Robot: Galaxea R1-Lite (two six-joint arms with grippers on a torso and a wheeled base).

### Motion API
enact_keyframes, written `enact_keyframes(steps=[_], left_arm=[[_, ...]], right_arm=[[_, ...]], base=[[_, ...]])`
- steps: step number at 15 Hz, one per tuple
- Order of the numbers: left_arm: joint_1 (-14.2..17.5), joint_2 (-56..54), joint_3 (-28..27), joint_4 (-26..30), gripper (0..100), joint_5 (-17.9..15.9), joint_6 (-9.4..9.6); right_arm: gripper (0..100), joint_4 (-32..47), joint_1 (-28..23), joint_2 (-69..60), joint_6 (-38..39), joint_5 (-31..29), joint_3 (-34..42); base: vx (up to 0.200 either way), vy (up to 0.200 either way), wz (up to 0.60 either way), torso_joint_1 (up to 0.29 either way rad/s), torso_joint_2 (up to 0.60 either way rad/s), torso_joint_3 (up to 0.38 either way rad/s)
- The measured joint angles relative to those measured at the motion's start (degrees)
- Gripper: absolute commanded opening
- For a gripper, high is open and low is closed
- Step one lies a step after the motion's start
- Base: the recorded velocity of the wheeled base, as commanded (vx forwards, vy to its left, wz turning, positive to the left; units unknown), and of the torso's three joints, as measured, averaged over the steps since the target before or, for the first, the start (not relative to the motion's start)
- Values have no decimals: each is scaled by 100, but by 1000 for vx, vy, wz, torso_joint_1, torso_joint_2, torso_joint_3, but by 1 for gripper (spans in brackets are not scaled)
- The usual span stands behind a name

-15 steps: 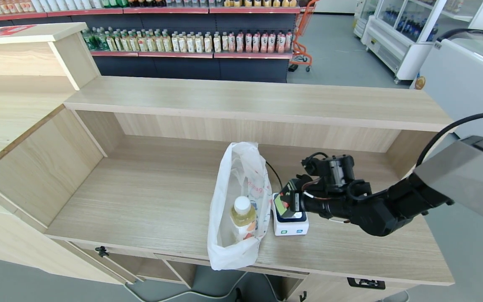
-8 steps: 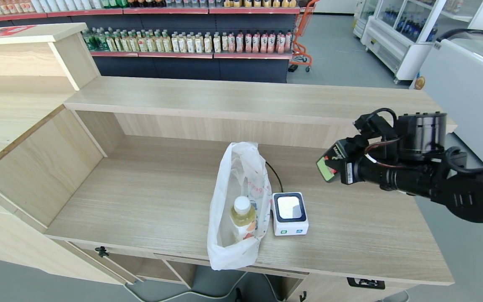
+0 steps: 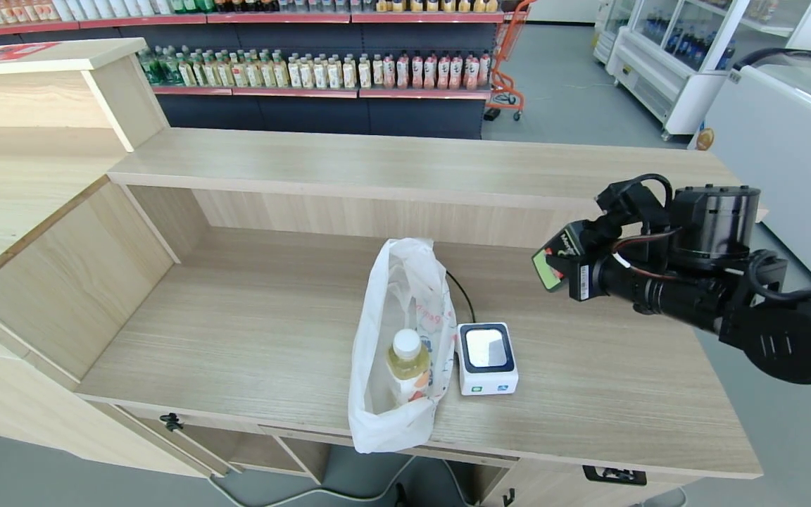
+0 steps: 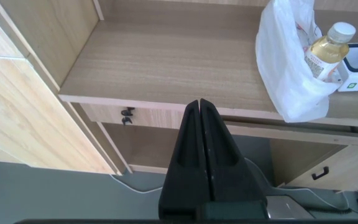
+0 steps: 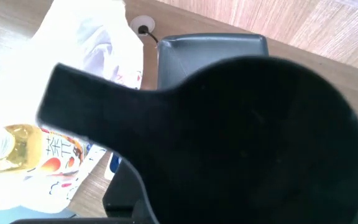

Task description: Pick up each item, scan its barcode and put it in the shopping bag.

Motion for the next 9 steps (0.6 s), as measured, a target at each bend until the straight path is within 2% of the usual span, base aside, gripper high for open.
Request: enact_keyframes(steps=[9], left_arm=[[0,0,0,-2,0,-2,6]], right_arm=[[0,-44,144,269,13,22,-33]], base=[[0,0,0,0,0,0]])
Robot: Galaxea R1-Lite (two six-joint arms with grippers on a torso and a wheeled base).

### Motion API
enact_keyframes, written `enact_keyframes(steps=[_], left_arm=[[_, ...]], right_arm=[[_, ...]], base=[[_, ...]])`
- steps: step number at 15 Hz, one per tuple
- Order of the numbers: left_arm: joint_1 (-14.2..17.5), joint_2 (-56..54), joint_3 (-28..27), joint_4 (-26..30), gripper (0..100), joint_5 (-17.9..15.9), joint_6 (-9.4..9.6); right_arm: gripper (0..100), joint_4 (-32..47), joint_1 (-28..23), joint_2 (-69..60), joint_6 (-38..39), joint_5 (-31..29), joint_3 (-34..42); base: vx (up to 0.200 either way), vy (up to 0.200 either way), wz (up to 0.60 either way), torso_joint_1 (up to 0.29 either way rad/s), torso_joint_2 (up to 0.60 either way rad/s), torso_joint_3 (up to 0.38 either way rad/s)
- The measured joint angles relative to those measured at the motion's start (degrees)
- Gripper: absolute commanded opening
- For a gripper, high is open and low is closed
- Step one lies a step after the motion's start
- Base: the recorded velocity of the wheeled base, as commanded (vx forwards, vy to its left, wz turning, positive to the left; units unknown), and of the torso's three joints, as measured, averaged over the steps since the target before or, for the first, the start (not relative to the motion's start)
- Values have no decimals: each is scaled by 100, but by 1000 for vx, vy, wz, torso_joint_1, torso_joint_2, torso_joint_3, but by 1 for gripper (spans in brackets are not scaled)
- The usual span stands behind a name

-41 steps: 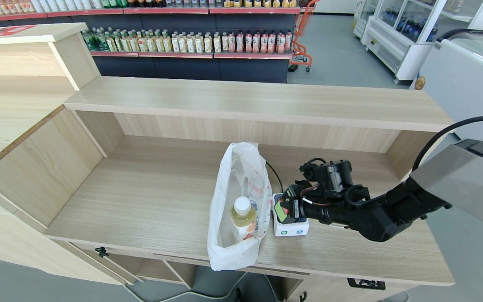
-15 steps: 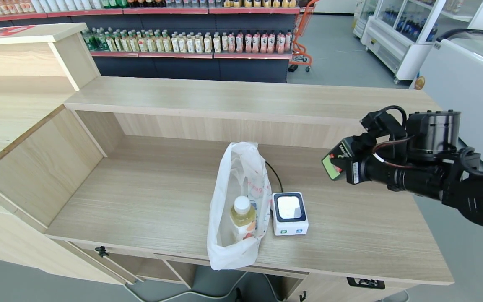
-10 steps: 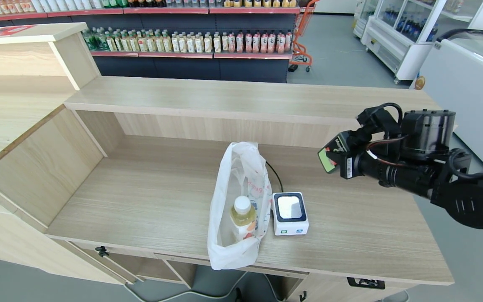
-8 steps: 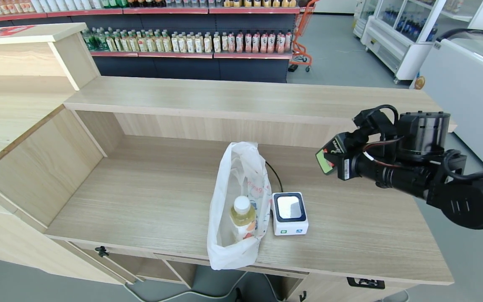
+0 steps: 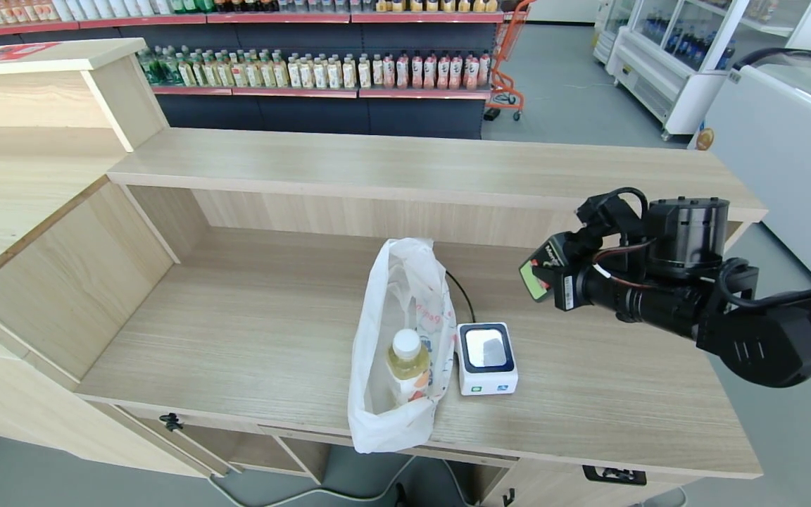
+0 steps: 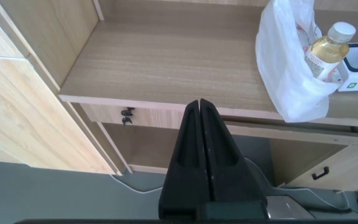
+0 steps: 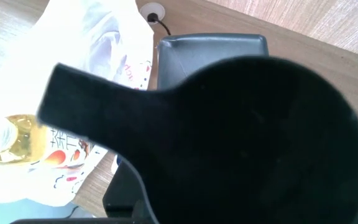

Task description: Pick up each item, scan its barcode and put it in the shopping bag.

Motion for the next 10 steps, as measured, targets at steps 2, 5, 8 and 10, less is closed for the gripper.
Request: enact_keyframes(steps=[2,5,8,10], left_arm=[[0,0,0,0,0,0,-5],[0,0,0,0,0,2,-9],[-2,0,0,5,0,2,-6],[0,0,0,2,0,2,-9]], right_arm=[[0,-2,5,22,5,4,-6],[0,0,0,45,51,11,13],[0,-11,0,91,165,6,-4],[0,-66,11,183,180,22,-162]], base=[[0,0,0,0,0,0],[0,200,0,1,2,4],[0,200,0,12,7,4],[0,200,0,-2,2,5]])
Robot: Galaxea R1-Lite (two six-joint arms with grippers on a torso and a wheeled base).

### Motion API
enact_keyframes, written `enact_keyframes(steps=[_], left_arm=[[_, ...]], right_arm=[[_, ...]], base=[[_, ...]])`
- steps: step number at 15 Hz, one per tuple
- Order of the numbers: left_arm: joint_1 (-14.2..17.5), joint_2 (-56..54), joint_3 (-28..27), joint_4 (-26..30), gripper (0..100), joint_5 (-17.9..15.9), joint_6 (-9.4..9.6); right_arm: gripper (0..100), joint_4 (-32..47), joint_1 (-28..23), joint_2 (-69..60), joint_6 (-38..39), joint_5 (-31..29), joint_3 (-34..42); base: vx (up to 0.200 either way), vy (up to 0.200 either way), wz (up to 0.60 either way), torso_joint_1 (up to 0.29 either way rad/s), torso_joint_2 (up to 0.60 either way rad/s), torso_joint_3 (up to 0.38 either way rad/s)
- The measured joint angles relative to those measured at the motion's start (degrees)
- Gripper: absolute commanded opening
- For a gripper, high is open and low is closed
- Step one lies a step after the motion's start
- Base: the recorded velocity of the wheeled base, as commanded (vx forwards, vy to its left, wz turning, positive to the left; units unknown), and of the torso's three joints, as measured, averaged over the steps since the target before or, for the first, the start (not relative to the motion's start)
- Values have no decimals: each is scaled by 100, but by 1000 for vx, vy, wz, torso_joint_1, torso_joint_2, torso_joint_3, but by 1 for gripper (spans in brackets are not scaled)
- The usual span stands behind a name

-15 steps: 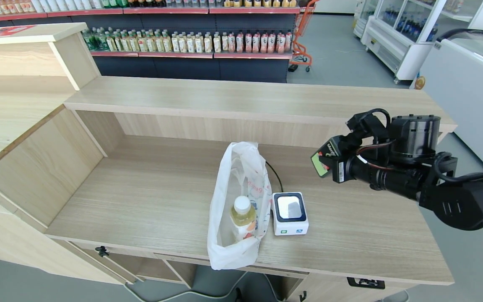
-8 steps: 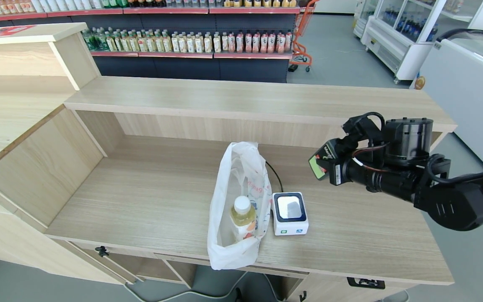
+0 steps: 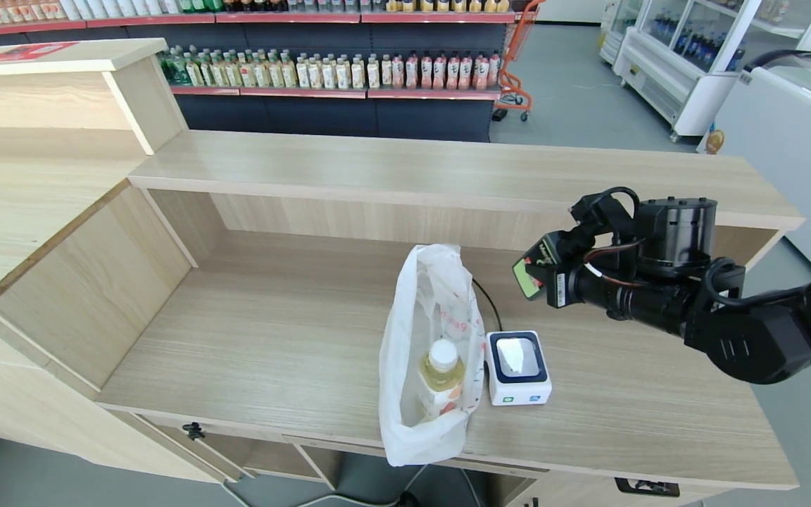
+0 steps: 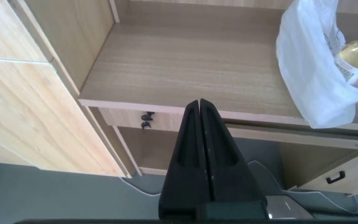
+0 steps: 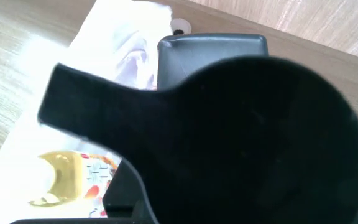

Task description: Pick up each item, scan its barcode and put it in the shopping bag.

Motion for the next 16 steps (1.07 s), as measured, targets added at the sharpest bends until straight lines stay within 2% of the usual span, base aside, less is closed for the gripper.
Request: enact_keyframes(steps=[8,16], left_arm=[[0,0,0,0,0,2,2],[0,0,0,0,0,0,0]], right_arm=[[0,-9,2,887,128,105,-866],[0,-5,127,1635,260,317,-1224]], base=[[0,0,0,0,0,0],[0,0,0,0,0,0]])
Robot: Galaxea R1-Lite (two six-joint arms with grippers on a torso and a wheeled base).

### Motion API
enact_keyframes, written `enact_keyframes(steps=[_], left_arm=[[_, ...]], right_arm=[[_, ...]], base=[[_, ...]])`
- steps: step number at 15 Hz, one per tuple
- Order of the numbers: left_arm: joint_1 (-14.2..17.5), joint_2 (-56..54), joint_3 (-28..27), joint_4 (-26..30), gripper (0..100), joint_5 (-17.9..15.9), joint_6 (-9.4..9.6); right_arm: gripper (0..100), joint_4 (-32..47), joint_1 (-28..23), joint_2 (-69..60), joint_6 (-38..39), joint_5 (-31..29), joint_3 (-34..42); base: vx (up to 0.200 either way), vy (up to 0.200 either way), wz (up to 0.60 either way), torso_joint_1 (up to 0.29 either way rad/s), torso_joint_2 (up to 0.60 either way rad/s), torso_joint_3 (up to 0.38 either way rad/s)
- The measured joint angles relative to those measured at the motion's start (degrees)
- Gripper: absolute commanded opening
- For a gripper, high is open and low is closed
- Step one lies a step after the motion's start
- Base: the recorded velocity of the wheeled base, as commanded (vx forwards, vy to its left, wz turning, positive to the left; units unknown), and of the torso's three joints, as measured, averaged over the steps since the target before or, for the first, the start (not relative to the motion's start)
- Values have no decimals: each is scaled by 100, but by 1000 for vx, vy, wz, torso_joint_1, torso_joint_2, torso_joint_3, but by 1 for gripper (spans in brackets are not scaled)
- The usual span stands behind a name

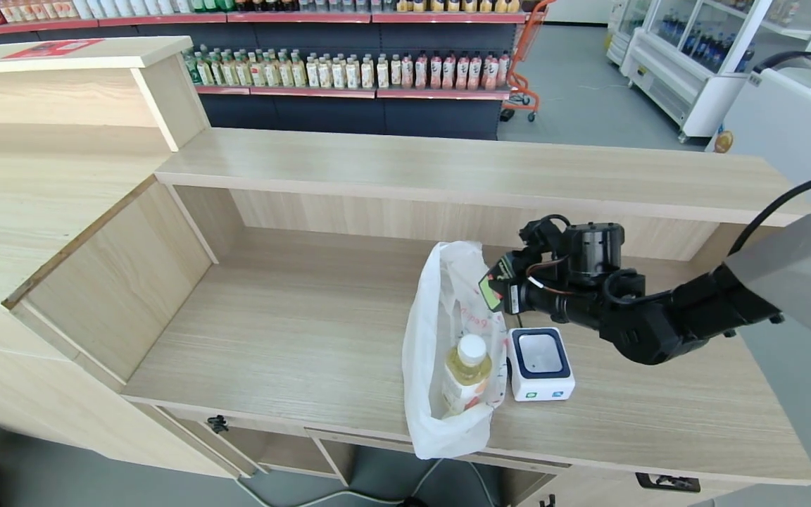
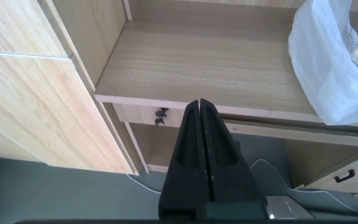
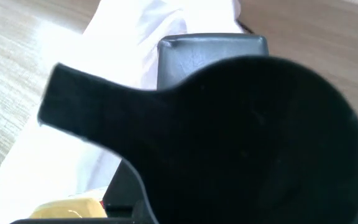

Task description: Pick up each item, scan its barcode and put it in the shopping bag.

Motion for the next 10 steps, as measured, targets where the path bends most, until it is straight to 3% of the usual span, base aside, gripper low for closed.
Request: enact_keyframes(steps=[10], left_arm=[[0,0,0,-2,0,0,2]], right_arm=[[0,-176,111,1003,-87,0,-638]], base=[[0,0,0,0,0,0]])
